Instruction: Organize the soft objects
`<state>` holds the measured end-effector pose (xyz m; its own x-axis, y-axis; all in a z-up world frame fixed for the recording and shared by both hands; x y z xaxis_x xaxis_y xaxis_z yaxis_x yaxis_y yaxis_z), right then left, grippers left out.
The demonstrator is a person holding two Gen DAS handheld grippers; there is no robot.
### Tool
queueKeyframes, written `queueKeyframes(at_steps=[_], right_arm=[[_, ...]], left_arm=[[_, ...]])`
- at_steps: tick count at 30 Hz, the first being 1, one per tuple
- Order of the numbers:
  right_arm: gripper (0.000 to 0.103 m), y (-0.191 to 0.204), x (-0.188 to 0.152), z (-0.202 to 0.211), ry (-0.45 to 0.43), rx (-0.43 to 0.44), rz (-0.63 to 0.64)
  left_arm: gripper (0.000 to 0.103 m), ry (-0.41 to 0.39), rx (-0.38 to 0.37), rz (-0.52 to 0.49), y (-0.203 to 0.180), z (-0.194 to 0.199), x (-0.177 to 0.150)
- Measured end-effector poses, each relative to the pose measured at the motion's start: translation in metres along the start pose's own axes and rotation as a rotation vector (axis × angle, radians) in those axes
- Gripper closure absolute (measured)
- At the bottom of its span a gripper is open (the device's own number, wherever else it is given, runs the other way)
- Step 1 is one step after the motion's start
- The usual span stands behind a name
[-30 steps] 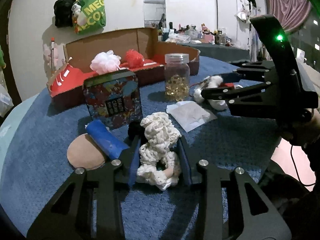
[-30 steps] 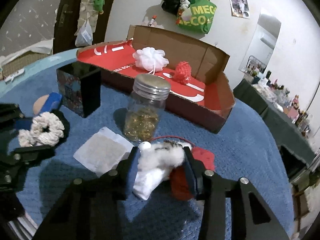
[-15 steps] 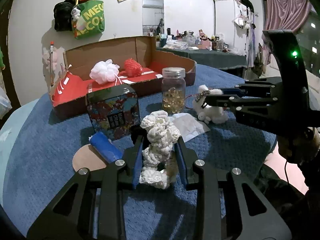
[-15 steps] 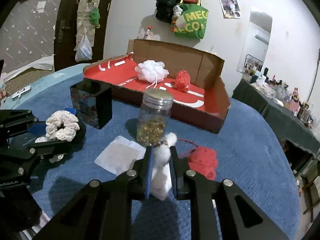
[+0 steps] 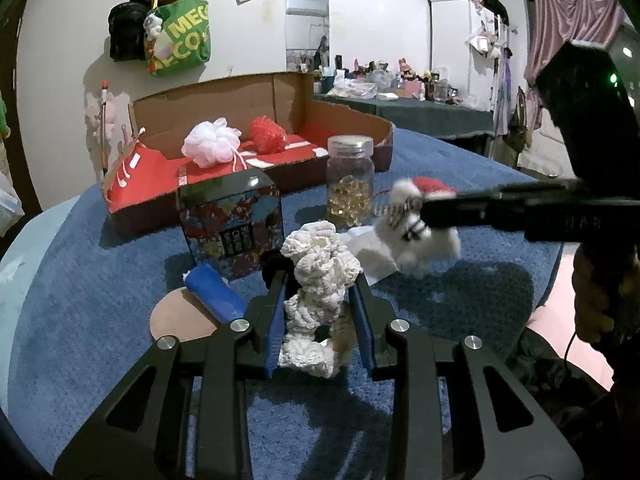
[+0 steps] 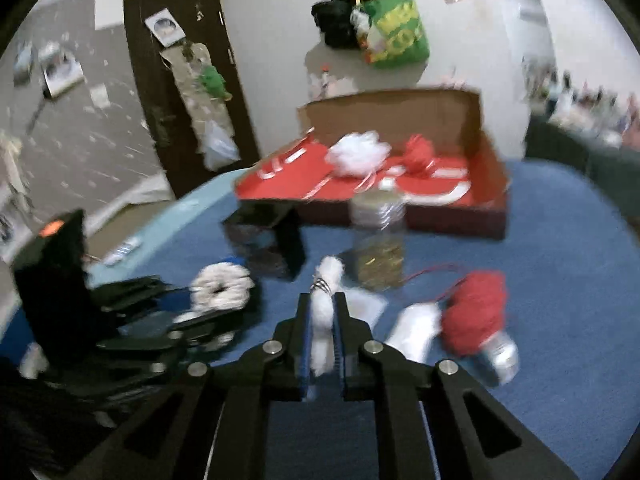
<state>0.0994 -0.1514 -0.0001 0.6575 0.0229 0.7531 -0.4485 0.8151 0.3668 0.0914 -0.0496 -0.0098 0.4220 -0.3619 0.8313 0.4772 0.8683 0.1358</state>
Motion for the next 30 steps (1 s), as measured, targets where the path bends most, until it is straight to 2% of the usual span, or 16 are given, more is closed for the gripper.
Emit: queueKeyframes(at_steps=[1,3,6,7,9,10,11,12,13,24,28,30], right_arm=[[0.093,-0.001,-0.005,-0.004,0.019,0.005,-0.015],[0.092,-0.007,-0.014,-0.012,0.041,-0.047,0.002],[0.086,-0.01,-0.019,-0.01,0.024,-0.125,0.04],[0.081,-0.01,-0.019,-0.009,0.014,-0.152,0.061],[0.063,-0.009,-0.02,-0.006,-0.017,-0.24,0.129],[0.048,-0.009,-0.021,-0.005,-0.026,-0.263,0.153],[0.034,-0.008,-0.021,-0.004,-0.036,-0.281,0.179],[0.03,-0.005,-0.023,-0.005,-0.044,-0.296,0.208],[0.027,-0.004,-0.024,-0.004,-0.053,-0.31,0.23],[0.026,-0.01,-0.032,-0.014,-0.079,-0.44,0.349],[0.031,-0.007,-0.035,-0.016,-0.096,-0.46,0.388],[0.039,-0.006,-0.036,-0.017,-0.106,-0.458,0.391]], left_arm=[[0.074,0.005,0.002,0.001,0.0,-0.002,-0.001],[0.074,0.008,0.011,0.003,0.0,-0.004,-0.004],[0.073,0.013,0.003,0.003,-0.001,-0.007,-0.008],[0.073,0.019,0.003,0.004,-0.002,-0.009,-0.009],[0.071,0.024,0.006,0.004,-0.001,-0.012,-0.011],[0.068,0.023,0.009,0.006,-0.001,-0.012,-0.011],[0.053,0.024,0.009,0.009,0.0,-0.012,-0.011],[0.042,0.022,0.006,0.01,-0.001,-0.012,-0.011],[0.04,0.009,0.001,0.008,-0.002,-0.011,-0.01],[0.04,-0.022,0.047,-0.04,-0.008,-0.012,-0.011],[0.041,-0.047,0.083,-0.072,-0.012,-0.011,-0.013],[0.048,-0.062,0.099,-0.076,-0.012,-0.009,-0.014]])
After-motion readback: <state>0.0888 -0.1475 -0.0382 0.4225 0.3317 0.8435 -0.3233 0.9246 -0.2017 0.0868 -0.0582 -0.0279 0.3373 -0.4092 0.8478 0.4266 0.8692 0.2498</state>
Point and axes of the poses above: each gripper's, at about its wrist camera, not at the fingertips, and z roughly against the way its jaws point, y to its left, x to its top, the point moved 9 cm from there along -z, roughly the way its jaws point, and after that the axes turned 8 degrees about -z, right-handed, at the moved point
